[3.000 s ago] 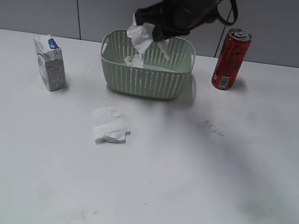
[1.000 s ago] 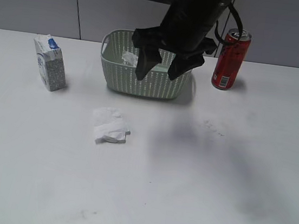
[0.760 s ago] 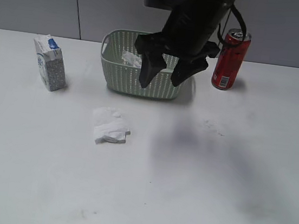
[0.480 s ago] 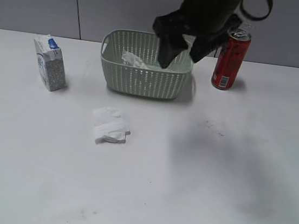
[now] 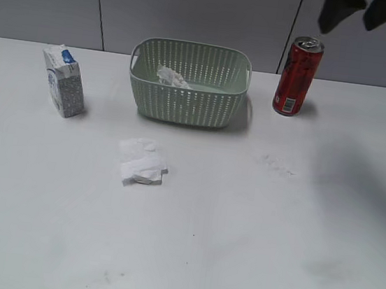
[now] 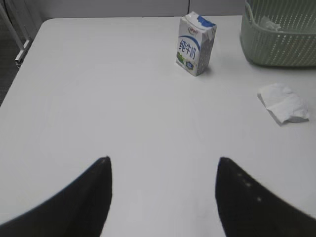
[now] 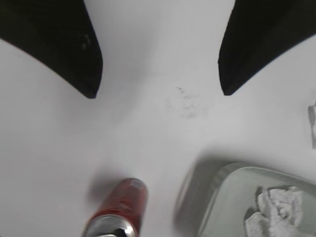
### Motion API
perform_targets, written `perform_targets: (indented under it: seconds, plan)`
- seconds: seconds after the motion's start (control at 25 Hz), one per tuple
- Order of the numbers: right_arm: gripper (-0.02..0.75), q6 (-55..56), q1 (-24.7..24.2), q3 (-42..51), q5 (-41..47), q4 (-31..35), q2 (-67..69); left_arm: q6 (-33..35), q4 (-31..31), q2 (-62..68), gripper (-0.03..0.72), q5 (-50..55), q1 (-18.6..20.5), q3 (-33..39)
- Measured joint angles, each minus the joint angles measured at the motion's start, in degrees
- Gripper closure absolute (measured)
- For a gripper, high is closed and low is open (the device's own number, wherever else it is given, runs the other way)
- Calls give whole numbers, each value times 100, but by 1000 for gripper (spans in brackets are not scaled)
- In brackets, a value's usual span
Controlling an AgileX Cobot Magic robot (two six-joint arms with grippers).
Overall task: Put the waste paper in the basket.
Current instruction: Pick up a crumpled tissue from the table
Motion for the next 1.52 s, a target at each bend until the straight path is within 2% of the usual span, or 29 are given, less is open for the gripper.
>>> perform_targets:
  seconds: [0.16,0.28,0.52,0.64,0.88,1.04,1.28,1.52]
  plan:
    - [186,-25,-589,0,0,-15,-213,0,0,635,189,-222,-268,-256]
    - [186,-87,-889,27,2,-39,-398,17,6,1186,189,-336,-649,-441]
    - [186,-205,-1060,516,7,-49,-956,301,30,2671,189,-610,-1310,-962]
    - [186,-258,-1060,931,9,-49,-1264,635,30,3485,189,-658,-1482,-1376]
    - [186,-317,-1060,2008,-54,-52,-2023,845,-232,5074,187,-628,-1687,-2308]
    - [186,-323,-1060,2877,-343,-56,-2650,1074,-520,6012,155,-492,-1980,-2800]
    - [186,-323,-1060,4397,-805,-56,-3665,1117,-561,7152,127,-418,-2363,-3297]
    - [186,-323,-1060,5811,-1258,-56,-4798,1124,-580,8185,126,-246,-2561,-4059]
